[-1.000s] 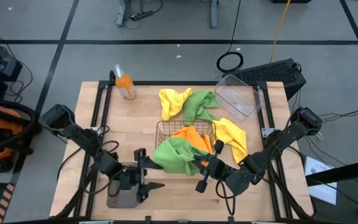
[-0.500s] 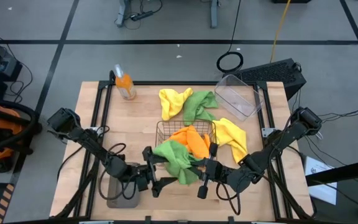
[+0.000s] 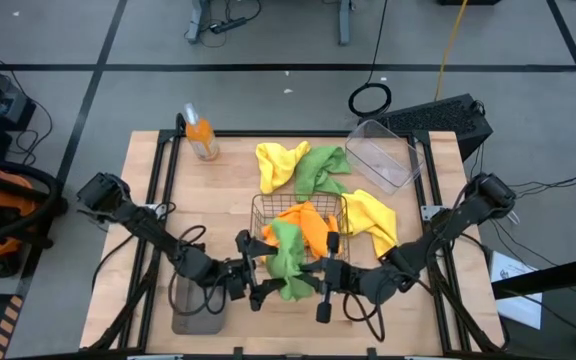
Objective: Sort microfiber towel by color & place in baskets
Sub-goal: Put the bottom green microfiber towel into the gray transparent bin
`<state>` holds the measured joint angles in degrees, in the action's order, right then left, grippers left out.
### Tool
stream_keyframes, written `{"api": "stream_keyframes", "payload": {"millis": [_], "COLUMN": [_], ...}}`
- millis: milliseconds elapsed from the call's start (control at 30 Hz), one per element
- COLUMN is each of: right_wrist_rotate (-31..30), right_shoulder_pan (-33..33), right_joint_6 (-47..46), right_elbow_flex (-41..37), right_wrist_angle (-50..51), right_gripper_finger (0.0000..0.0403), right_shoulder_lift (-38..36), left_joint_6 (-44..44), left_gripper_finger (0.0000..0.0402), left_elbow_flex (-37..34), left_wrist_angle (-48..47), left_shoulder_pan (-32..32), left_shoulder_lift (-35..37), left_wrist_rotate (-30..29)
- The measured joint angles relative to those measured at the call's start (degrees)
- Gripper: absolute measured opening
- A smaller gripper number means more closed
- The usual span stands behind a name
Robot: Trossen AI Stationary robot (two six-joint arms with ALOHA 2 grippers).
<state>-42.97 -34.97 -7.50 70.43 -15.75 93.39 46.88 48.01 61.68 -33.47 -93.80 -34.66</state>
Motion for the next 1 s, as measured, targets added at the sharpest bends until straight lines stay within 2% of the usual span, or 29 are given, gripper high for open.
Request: {"api": "stream_keyframes", "payload": {"millis": [100, 233, 367, 567, 600, 800, 1000], "right_wrist_rotate": [3.96, 6.22, 6.62, 5.88, 5.74, 4.83, -1.74], "right_shoulder_pan": [1.21, 2.2, 2.21, 1.08, 0.91, -0.95, -3.95], "right_joint_6": [1.98, 2.6, 2.81, 3.5, 3.29, 0.8, 0.55], "right_elbow_flex": [0.0, -0.02, -0.02, -0.04, -0.04, -0.02, -0.02], "right_wrist_angle": [-3.8, -4.93, -4.74, -4.9, -4.75, -2.5, 2.37], "right_gripper_finger": [0.0016, 0.0016, 0.0016, 0.0025, 0.0032, 0.0112, 0.0191], "right_shoulder_lift": [1.57, 2.44, 2.47, 2.49, 2.49, 2.49, 1.26], "left_joint_6": [-2.06, -2.91, -2.77, -2.87, -2.99, -3.04, -4.52], "left_gripper_finger": [0.0348, 0.0292, 0.0201, 0.004, 0.003, 0.0038, 0.0034], "left_elbow_flex": [-0.02, -0.02, -0.02, -0.02, -0.02, -0.07, -0.09], "left_wrist_angle": [-1.92, -3.45, -4.31, -5.5, -5.67, -6.13, -10.39], "left_shoulder_pan": [1.06, 1.09, 0.71, 0.72, 0.72, -0.42, -3.03], "left_shoulder_lift": [0.0, 0.04, 0.04, 0.04, 0.05, 0.04, 2.36], "left_wrist_rotate": [2.76, 4.82, 5.4, 6.46, 6.8, 7.36, 5.25]}}
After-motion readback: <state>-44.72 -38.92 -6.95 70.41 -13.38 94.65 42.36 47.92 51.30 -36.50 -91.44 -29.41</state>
